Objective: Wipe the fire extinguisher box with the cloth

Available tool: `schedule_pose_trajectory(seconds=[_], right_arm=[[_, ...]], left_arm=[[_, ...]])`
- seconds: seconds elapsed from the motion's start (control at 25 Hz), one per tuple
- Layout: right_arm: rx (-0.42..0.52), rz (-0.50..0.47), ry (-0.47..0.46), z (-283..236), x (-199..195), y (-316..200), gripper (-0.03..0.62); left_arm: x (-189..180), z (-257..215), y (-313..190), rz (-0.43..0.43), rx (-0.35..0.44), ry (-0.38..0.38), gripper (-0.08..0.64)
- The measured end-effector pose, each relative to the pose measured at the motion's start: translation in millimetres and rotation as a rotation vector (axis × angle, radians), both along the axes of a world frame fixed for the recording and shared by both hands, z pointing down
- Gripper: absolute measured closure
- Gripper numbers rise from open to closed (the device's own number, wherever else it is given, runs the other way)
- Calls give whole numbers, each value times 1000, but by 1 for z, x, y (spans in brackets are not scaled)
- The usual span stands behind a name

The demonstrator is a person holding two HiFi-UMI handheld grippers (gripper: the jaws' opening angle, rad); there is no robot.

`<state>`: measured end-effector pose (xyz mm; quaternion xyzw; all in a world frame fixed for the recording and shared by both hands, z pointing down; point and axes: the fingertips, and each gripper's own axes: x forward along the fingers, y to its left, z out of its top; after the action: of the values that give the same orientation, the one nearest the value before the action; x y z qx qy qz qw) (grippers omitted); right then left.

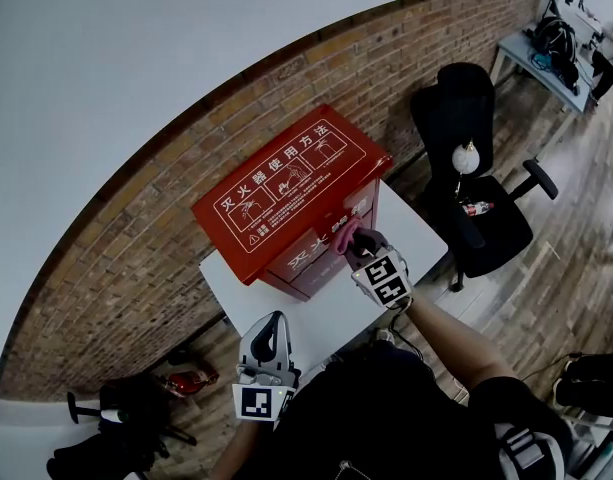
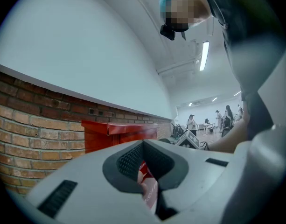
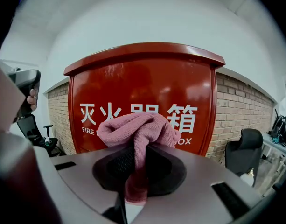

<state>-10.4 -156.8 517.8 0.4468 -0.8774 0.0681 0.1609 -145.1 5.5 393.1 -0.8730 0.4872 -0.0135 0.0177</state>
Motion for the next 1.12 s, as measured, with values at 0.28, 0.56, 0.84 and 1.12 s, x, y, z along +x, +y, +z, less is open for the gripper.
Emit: schedule_pose_trajectory(seconds=[0.28, 0.56, 0.84, 1.12], right_arm=[[37, -11, -10, -23, 0, 2, 529], [75, -23, -23, -44, -2, 4, 529], [108, -27, -31, -63, -4, 6, 529], [115, -26, -76, -84, -4, 7, 529]], left_arm=[[0, -1, 0, 6, 1, -4, 511], [-2, -1, -1, 5, 3, -2, 511], [0, -1, -3, 8, 8, 3, 511], [1, 1, -4, 8, 4, 4, 511]])
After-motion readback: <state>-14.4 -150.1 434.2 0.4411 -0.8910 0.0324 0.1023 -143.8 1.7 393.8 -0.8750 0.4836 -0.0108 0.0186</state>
